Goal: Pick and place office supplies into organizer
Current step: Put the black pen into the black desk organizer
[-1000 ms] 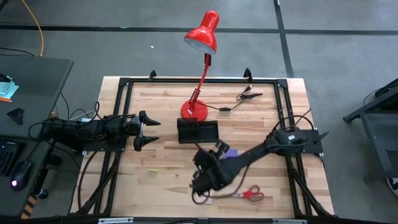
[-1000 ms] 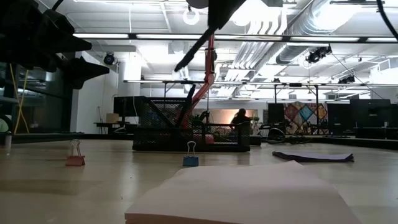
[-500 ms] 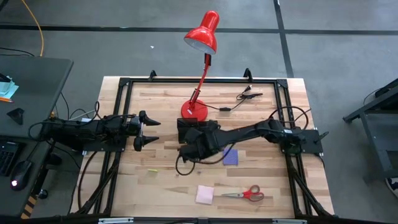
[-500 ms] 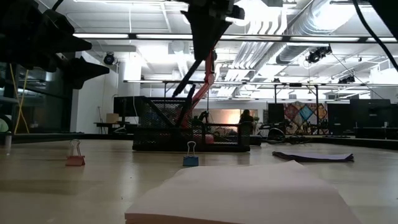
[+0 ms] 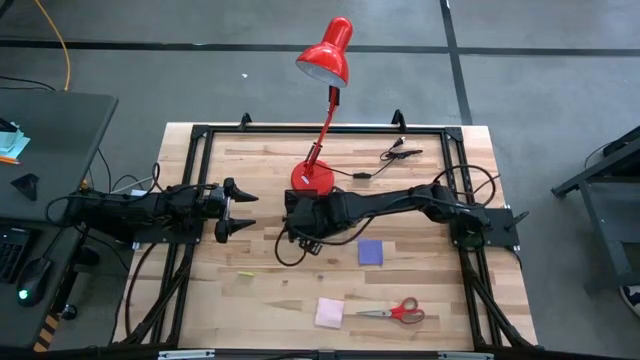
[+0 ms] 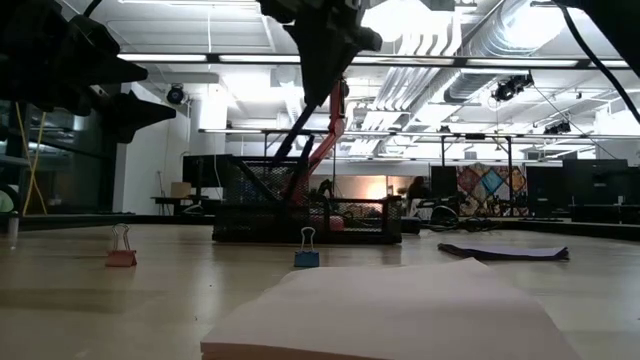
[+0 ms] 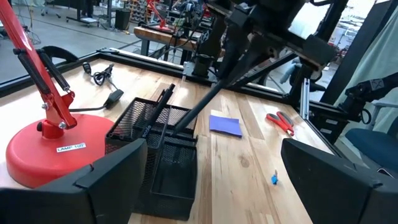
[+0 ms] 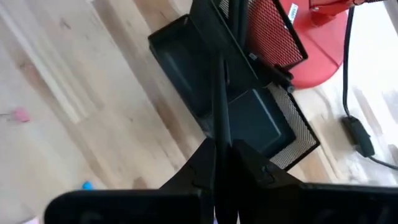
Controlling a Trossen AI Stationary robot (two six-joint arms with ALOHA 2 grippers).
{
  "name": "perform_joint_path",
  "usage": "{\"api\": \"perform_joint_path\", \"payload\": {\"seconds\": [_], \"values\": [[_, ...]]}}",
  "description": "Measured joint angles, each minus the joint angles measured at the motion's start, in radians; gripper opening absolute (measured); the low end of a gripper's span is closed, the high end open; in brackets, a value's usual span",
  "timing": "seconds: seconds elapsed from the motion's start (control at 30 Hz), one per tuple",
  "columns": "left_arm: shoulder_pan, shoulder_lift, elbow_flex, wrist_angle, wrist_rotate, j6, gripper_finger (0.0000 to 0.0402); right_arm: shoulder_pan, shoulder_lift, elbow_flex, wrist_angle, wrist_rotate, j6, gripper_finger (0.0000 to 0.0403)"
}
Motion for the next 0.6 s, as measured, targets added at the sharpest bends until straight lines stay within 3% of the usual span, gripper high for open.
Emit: {"api": "perform_joint_path", "payload": {"seconds": [0.3, 0.6], "values": [[0.000, 0.000, 0.000, 0.000, 0.000, 0.000, 0.0358, 0.000, -0.079, 0.001, 0.020, 0.028, 0.003, 0.0013], [0.000, 0.000, 0.000, 0.000, 0.000, 0.000, 0.0358, -0.111, -0.103, 0.001, 0.032, -0.103, -0.031, 0.0013]]}}
